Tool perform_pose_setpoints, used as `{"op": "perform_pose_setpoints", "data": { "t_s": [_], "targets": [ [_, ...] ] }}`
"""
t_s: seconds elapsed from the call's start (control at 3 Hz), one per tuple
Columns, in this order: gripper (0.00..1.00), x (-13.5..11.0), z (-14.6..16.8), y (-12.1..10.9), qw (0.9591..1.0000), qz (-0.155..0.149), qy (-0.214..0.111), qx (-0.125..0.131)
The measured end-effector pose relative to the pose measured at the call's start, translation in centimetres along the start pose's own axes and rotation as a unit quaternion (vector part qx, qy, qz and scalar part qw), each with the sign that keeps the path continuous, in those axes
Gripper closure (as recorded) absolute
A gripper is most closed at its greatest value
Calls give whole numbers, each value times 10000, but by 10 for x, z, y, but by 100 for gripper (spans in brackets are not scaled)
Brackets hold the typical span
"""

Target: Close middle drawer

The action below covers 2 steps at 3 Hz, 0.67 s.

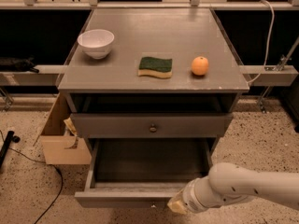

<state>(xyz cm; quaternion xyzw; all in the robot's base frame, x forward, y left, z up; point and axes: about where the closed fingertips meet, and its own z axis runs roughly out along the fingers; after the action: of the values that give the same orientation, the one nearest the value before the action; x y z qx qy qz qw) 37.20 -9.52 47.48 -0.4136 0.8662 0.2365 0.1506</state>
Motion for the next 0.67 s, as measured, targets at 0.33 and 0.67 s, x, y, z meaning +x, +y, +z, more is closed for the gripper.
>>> {"op": "perform_pose_setpoints", "data": {
  "t_s": [0.33, 0.67],
  "targets": [
    [100, -3, 50, -8, 9991, 157, 395, -70],
    [100, -3, 50, -8, 9991, 156, 395, -71]
  ]
}}
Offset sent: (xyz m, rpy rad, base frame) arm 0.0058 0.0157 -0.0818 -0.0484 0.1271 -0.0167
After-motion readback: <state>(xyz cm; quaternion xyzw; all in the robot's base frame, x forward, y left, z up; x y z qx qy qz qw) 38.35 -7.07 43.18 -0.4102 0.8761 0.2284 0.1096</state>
